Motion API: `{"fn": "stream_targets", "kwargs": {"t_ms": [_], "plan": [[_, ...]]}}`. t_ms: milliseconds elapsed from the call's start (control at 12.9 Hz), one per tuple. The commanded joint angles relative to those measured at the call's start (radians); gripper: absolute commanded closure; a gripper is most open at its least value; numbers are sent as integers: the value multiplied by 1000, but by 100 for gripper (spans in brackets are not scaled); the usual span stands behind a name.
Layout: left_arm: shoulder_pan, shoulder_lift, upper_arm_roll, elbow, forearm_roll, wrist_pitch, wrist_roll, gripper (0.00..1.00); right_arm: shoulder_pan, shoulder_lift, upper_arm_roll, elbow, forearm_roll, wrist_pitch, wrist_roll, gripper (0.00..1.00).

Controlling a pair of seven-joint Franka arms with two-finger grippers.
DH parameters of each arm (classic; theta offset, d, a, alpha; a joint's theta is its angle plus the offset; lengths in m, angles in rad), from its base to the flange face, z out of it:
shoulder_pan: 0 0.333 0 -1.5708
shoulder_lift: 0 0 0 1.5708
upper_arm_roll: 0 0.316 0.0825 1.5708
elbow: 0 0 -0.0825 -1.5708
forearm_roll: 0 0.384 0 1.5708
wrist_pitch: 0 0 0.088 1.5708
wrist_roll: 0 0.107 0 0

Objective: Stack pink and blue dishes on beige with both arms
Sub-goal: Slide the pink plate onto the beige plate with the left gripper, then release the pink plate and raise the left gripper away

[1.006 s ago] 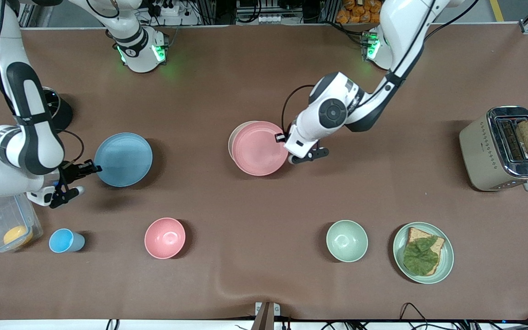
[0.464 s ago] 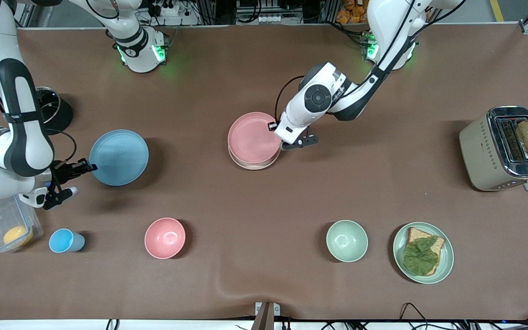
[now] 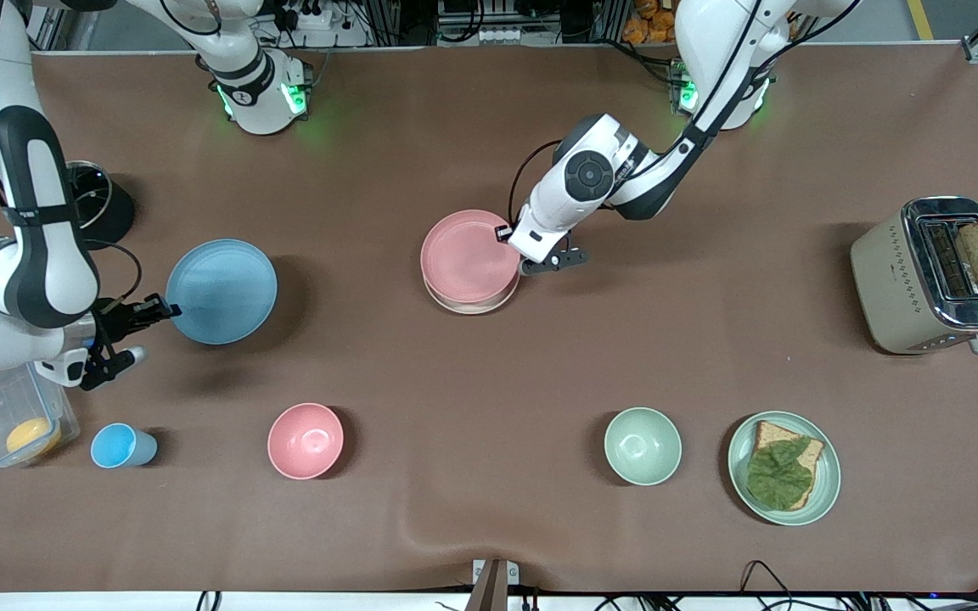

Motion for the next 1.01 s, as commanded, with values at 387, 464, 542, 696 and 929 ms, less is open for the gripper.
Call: {"fn": "stream_targets", "kwargs": {"t_ms": [387,464,542,696,929], "plan": [[-7,24,6,0,-3,52,-21,100,40,13,2,61,23,-71,105,100],[-12,24,6,6,-4,52,-23,92,43,13,2,66,23,-73,108,100],[-12,26,6,7,-4,52,-23,75,46,13,2,66,23,-76,115,100],[-10,24,8,12,-4,52,-23,0,51,13,5,69,23,-76,133,100],[19,-40,12,27,-1,44,-20,0,84,11,8,72,33,-81,182,100]]}}
